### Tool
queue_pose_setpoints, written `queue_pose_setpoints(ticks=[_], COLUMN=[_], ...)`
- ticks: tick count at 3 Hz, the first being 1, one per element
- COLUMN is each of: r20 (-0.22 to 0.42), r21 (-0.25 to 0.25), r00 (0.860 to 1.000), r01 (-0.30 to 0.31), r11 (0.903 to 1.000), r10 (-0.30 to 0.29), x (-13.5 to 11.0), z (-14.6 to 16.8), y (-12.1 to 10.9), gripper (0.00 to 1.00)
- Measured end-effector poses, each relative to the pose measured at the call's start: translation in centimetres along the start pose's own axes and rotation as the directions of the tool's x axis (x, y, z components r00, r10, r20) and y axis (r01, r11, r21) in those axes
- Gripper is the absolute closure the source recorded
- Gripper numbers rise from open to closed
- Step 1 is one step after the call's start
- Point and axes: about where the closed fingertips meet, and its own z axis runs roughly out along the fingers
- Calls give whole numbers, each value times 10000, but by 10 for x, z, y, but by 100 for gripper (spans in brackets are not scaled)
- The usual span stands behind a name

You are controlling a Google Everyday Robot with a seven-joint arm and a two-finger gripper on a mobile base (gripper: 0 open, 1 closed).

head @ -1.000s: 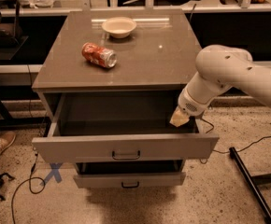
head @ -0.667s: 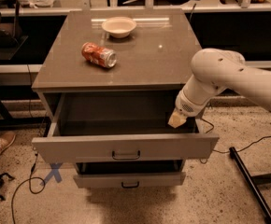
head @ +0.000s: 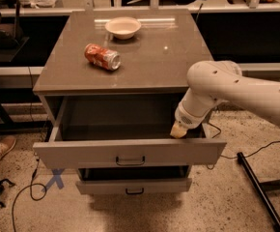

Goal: Open top drawer

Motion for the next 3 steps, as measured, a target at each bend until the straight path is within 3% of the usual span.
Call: queue_pose_setpoints(ticks=[3], r20=[-307], r21=[-229], r00=[9965], r01=[-784], r11=[9967], r10=[777], x=[31], z=[4], y=[47], gripper=[100])
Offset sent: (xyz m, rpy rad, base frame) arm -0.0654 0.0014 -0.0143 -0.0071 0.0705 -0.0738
